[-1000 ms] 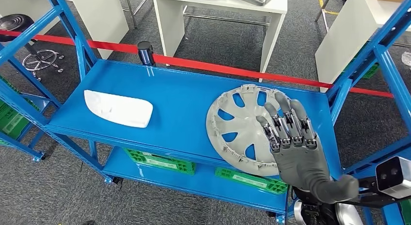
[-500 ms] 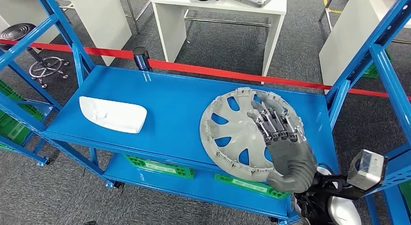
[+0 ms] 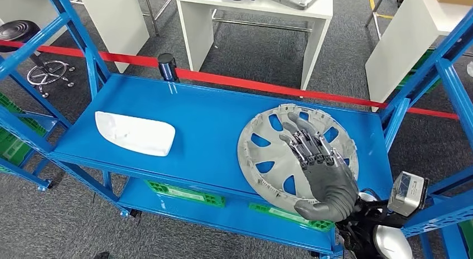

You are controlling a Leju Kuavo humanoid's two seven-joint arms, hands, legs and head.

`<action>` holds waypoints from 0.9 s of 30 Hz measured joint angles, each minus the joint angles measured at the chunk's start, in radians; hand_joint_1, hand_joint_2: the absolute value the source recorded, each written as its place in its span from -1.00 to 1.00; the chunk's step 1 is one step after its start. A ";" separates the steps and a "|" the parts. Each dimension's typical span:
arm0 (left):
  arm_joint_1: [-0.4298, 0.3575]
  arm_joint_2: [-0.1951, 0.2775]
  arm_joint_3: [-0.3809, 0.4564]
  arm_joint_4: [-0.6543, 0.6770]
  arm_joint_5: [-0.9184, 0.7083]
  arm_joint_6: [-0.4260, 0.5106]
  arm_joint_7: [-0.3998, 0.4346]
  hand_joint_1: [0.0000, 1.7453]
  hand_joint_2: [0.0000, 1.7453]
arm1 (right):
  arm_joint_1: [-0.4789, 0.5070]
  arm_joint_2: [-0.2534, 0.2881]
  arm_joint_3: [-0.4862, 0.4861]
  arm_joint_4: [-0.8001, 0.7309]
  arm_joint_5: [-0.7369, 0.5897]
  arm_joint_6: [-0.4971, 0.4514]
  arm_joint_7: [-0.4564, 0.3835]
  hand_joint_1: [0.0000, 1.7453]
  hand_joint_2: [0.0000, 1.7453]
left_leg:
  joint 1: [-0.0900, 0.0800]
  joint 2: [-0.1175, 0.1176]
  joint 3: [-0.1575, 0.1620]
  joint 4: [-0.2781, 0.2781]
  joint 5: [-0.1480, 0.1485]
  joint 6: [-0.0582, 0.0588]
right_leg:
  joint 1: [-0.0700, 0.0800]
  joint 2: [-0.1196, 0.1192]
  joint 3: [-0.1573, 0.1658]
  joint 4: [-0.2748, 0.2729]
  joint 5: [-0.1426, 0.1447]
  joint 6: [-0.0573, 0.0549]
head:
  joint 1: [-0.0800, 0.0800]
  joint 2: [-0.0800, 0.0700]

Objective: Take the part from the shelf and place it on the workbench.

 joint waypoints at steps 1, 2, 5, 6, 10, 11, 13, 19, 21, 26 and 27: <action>-0.001 -0.001 0.000 0.000 0.000 -0.002 0.000 -1.00 -1.00 | 0.001 -0.004 0.002 0.002 -0.002 0.000 -0.002 -1.00 1.00 | 0.000 0.000 -0.001 0.001 0.000 0.001 | 0.000 0.000 -0.037 0.072 -0.026 -0.002 | 0.000 0.000; -0.001 -0.001 0.000 0.000 0.000 -0.005 0.001 -1.00 -1.00 | 0.003 -0.008 0.003 0.005 -0.003 -0.001 -0.003 -1.00 1.00 | -0.001 0.000 -0.001 0.001 0.000 0.001 | -0.001 0.000 -0.066 0.126 -0.042 0.000 | 0.000 0.000; -0.001 -0.002 0.000 0.000 0.000 -0.012 0.001 -1.00 -1.00 | 0.006 -0.020 0.008 0.010 -0.006 -0.008 -0.013 -1.00 1.00 | 0.000 -0.002 -0.002 0.006 -0.002 -0.002 | -0.006 -0.001 -0.042 0.064 0.001 0.025 | 0.000 0.000; -0.002 -0.003 0.000 0.000 0.000 -0.014 0.002 -1.00 -1.00 | 0.006 -0.023 0.009 0.011 -0.007 -0.010 -0.017 -1.00 1.00 | 0.000 -0.003 -0.002 0.010 -0.004 -0.006 | -0.009 -0.004 -0.005 -0.014 0.030 0.032 | 0.000 0.000; -0.004 -0.002 0.000 0.000 -0.005 -0.010 0.002 -1.00 -1.00 | 0.009 -0.032 0.015 0.011 -0.012 -0.021 -0.022 -1.00 1.00 | -0.005 -0.005 -0.007 0.024 -0.015 -0.025 | -0.005 -0.003 0.054 -0.136 0.074 0.012 | -0.002 0.000; -0.004 -0.002 0.000 0.000 -0.007 -0.009 0.003 -1.00 -1.00 | 0.010 -0.033 0.017 0.011 -0.013 -0.021 -0.022 -1.00 1.00 | -0.003 -0.004 -0.007 0.025 -0.015 -0.028 | -0.006 -0.003 0.055 -0.136 0.076 0.004 | -0.002 0.000; -0.004 -0.002 0.000 0.000 -0.010 -0.008 0.003 -1.00 -1.00 | 0.010 -0.034 0.020 0.011 -0.013 -0.022 -0.022 -1.00 1.00 | 0.003 -0.003 -0.018 0.050 -0.033 -0.036 | -0.008 -0.002 0.059 -0.138 0.080 -0.005 | -0.002 0.000; -0.003 -0.003 0.000 0.000 -0.010 -0.009 0.004 -1.00 -1.00 | 0.011 -0.035 0.028 0.011 -0.014 -0.023 -0.022 -1.00 1.00 | 0.006 0.000 -0.140 0.317 -0.144 -0.047 | -0.003 -0.002 0.060 -0.138 0.082 -0.012 | -0.004 0.000; -0.003 -0.003 0.000 0.000 -0.006 -0.013 0.007 -1.00 -1.00 | 0.011 -0.034 0.030 0.011 -0.014 -0.023 -0.022 -1.00 1.00 | 0.004 -0.001 -0.096 0.228 -0.092 -0.038 | 0.001 -0.001 0.062 -0.137 0.082 -0.012 | -0.004 0.000; -0.006 0.004 0.000 0.000 0.004 -0.019 0.010 -1.00 -1.00 | 0.010 -0.035 0.032 0.011 -0.015 -0.023 -0.022 -1.00 1.00 | -0.012 0.000 0.005 0.035 -0.032 -0.006 | 0.006 0.000 0.060 -0.139 0.084 -0.006 | -0.003 0.000; -0.006 0.005 0.000 0.001 0.004 -0.018 0.010 -1.00 -1.00 | 0.010 -0.035 0.033 0.011 -0.016 -0.022 -0.022 -1.00 1.00 | -0.013 0.001 0.006 0.030 -0.029 -0.004 | 0.006 0.000 0.059 -0.142 0.086 -0.002 | -0.004 0.000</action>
